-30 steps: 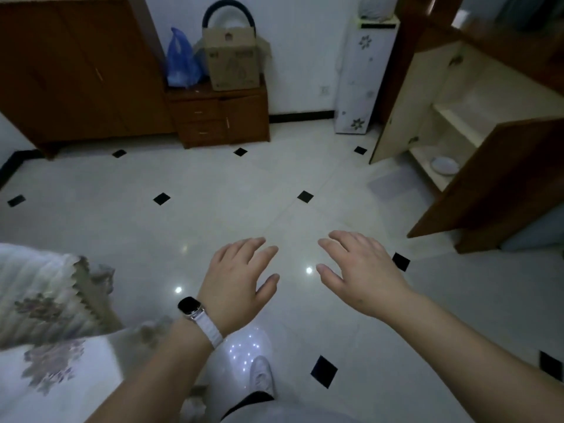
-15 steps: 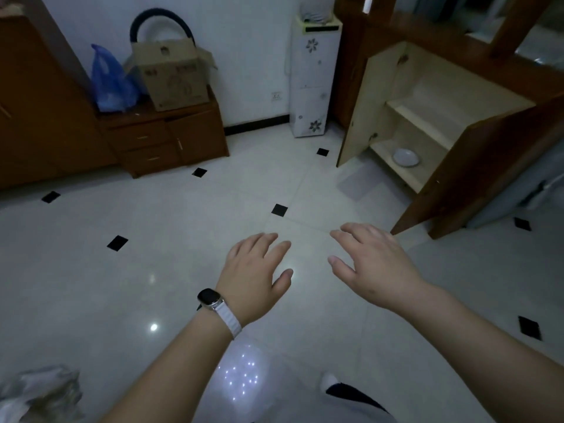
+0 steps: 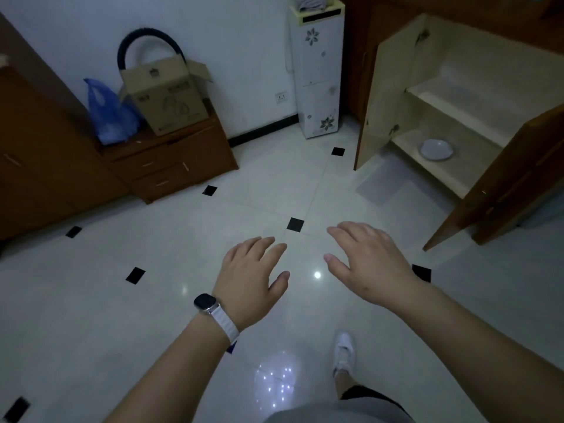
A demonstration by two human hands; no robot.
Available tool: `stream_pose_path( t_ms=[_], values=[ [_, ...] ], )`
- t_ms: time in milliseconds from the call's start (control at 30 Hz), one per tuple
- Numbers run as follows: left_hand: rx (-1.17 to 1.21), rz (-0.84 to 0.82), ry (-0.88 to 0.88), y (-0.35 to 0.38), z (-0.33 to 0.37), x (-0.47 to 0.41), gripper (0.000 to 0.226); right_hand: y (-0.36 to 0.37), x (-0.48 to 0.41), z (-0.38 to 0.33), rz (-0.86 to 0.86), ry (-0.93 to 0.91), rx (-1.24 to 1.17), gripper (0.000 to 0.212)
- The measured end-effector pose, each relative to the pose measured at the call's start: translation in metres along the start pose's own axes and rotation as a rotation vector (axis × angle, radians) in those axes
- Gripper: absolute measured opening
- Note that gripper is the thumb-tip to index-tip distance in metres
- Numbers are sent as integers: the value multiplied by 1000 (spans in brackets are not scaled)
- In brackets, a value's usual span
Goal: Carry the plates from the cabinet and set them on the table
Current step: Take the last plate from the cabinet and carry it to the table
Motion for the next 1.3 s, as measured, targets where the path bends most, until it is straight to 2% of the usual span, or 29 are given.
stream_pose_path(
  t_ms=[200, 433, 700, 900, 1100, 1300],
  values=[
    [-5, 67, 93, -3, 21, -122, 45, -23, -81, 80, 33, 26, 10, 53],
    [-4, 46, 180, 4, 36, -218, 43, -39, -134, 150, 60, 125, 15, 53],
    [33, 4, 213, 22, 18, -319, 42, -38, -205, 189, 42, 196, 50, 53],
    [113, -26, 328, 52, -9, -421, 45, -30, -273, 230, -26, 351, 100, 59],
    [191, -51, 426, 59, -46, -535, 44, -35, -358, 256, -55, 489, 154, 56],
    [210, -96, 541, 63, -72, -630, 45, -44, -420, 274, -11, 622, 169, 50]
  ],
)
Point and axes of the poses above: each hand's wrist, its own x-axis away from the middle knuckle, its own y-axis out of the palm, z = x × y, the point moved 2 cm from there along -x, towards the middle knuckle, and after that the axes turned 7 degrees about x, right-handed, at the moved point
